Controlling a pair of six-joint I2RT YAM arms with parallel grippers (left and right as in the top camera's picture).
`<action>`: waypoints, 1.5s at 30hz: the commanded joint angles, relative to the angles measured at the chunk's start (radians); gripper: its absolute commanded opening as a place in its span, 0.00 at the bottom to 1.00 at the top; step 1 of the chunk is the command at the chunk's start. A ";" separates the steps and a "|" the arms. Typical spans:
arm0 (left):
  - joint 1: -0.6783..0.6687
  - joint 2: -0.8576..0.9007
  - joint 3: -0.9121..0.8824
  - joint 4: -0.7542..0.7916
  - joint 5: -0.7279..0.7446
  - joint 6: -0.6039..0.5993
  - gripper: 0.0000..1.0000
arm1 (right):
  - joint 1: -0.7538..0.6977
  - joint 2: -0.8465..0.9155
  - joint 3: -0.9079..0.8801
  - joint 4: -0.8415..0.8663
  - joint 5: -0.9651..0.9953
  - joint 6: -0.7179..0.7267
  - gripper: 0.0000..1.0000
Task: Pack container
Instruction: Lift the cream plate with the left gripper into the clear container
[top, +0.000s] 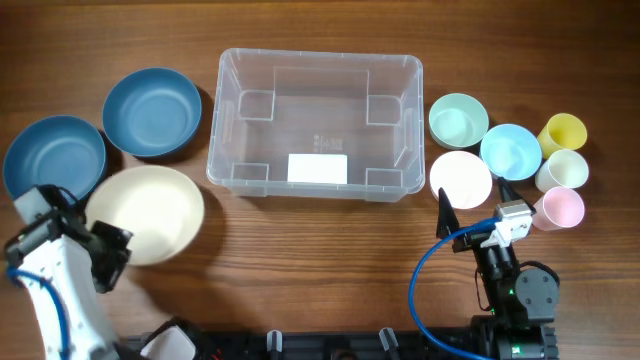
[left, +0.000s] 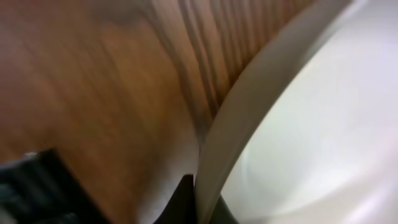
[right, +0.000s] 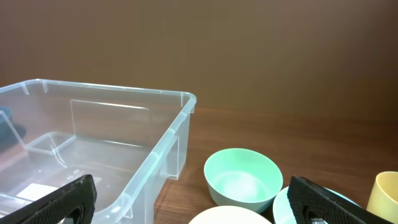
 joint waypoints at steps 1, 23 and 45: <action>-0.001 -0.134 0.148 -0.058 -0.042 -0.006 0.04 | 0.005 -0.001 -0.005 0.003 -0.016 -0.012 1.00; -0.429 -0.347 0.291 0.235 0.562 0.031 0.04 | 0.005 -0.001 -0.005 0.003 -0.016 -0.012 1.00; -0.935 0.443 0.700 0.130 0.027 -0.060 0.04 | 0.005 -0.001 -0.005 0.003 -0.017 -0.011 1.00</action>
